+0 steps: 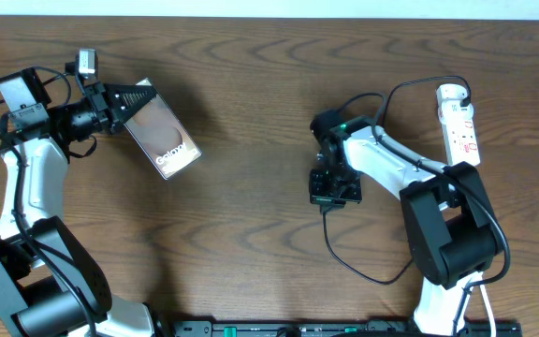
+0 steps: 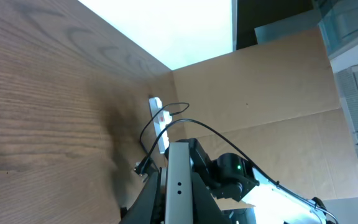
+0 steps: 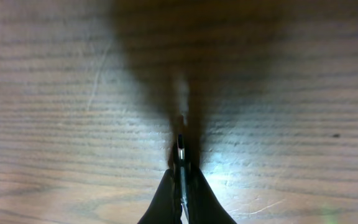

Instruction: Plug charger to phone and switch on socket

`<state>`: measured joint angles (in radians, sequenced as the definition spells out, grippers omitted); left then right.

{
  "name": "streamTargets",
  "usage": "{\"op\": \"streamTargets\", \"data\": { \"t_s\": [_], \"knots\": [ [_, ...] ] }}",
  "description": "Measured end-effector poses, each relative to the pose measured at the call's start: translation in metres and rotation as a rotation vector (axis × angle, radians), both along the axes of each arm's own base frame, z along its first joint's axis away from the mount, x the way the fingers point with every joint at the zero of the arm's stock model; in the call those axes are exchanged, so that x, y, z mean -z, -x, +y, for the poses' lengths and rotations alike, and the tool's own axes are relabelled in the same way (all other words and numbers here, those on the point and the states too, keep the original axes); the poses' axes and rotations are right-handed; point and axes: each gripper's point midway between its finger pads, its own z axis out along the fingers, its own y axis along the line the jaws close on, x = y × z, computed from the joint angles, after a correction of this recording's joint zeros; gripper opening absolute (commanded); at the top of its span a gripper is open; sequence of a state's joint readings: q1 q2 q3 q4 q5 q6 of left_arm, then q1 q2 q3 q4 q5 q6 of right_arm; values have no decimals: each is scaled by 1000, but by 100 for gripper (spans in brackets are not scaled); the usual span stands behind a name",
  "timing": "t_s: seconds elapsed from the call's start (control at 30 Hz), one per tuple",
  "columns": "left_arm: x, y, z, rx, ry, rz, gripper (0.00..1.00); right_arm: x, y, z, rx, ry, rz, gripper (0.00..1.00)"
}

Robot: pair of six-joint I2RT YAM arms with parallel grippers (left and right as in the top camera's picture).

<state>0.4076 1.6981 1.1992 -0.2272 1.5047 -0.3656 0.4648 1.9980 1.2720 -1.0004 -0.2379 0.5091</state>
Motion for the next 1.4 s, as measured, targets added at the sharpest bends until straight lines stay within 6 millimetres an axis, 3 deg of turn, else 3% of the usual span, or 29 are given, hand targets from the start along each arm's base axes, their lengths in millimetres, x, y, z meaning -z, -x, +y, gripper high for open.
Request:
{"op": "streamTargets", "data": {
  "t_s": [0.47,1.03,1.13,1.23,1.33,1.4],
  "knots": [
    [2,1,0,-2,6,19,7,2,30,10,-22,19,36,1],
    [2,1,0,-3,5,19,7,1,29,18,1,-51,39,1],
    [2,1,0,-4,4,20,7,-7,1,51,-77,-294,-17,1],
    [3,0,0,-7,1,22,7,-40,-24,96,-214,-640,-128,1],
    [3,0,0,-7,1,22,7,-83,-28,130,-344,-954,-209,1],
    [3,0,0,-7,1,22,7,-106,-21,141,-406,-1118,-223,1]
  ]
}}
